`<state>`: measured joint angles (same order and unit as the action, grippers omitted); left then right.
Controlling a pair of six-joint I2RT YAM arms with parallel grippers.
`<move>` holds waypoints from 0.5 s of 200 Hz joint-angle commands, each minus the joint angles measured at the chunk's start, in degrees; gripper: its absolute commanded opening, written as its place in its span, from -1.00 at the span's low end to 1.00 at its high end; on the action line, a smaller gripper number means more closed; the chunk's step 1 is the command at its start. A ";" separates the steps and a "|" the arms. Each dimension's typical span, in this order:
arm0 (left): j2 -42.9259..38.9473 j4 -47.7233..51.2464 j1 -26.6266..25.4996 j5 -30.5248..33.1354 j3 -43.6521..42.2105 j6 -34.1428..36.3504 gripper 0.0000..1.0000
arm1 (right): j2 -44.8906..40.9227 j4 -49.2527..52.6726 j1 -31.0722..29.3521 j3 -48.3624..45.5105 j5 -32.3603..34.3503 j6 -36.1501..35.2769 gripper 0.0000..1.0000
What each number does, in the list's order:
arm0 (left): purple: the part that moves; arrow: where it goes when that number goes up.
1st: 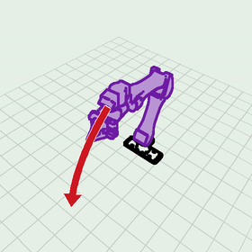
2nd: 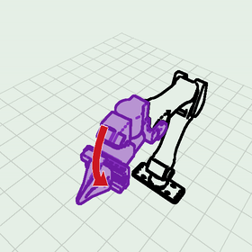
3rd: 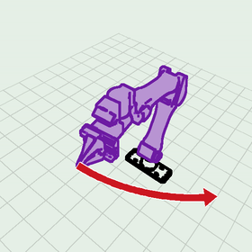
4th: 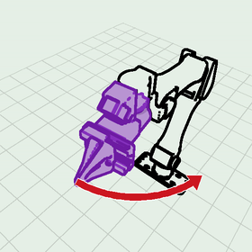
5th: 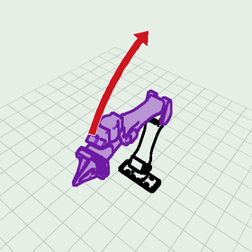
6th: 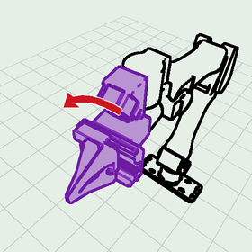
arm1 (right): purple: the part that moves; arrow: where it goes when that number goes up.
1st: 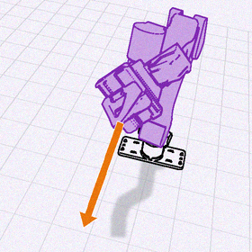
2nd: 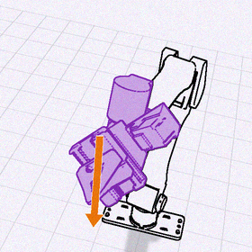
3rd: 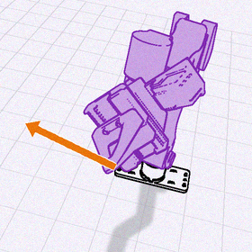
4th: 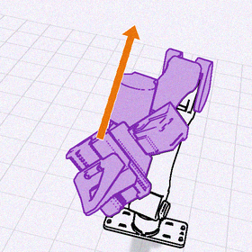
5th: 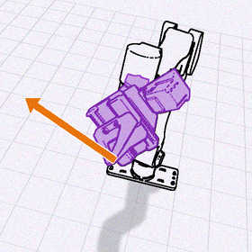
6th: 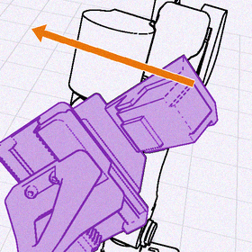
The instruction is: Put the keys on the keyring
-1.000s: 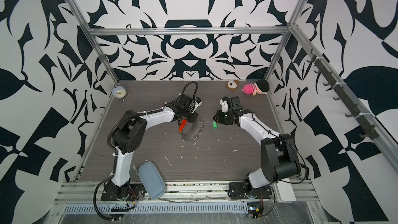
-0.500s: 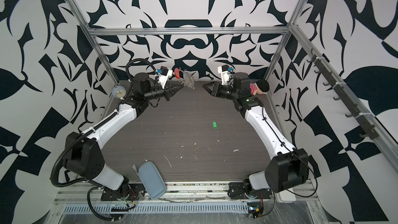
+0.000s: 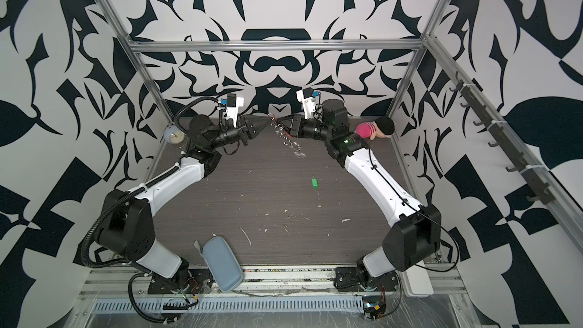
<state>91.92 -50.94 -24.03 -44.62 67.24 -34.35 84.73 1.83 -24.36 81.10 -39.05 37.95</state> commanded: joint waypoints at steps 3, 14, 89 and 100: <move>1.61 -13.41 0.38 2.21 -0.88 -8.61 -1.00 | -3.25 -3.11 -1.63 -1.61 0.99 0.70 -0.62; 2.44 -16.21 0.32 3.06 -1.02 -10.61 -1.00 | -3.35 -3.32 -2.12 -1.82 1.08 0.69 -0.61; 5.31 -23.48 0.34 3.40 -1.36 -14.64 -1.00 | -4.05 4.82 -2.60 2.05 5.67 -6.26 -0.61; 5.07 -22.45 0.31 3.08 -1.55 -13.87 -1.00 | -4.86 6.75 -1.76 2.47 6.36 -7.73 -0.61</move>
<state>98.00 -68.62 -23.68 -41.67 65.98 -47.81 83.15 4.47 -27.11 79.96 -36.03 35.64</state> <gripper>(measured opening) 0.039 0.194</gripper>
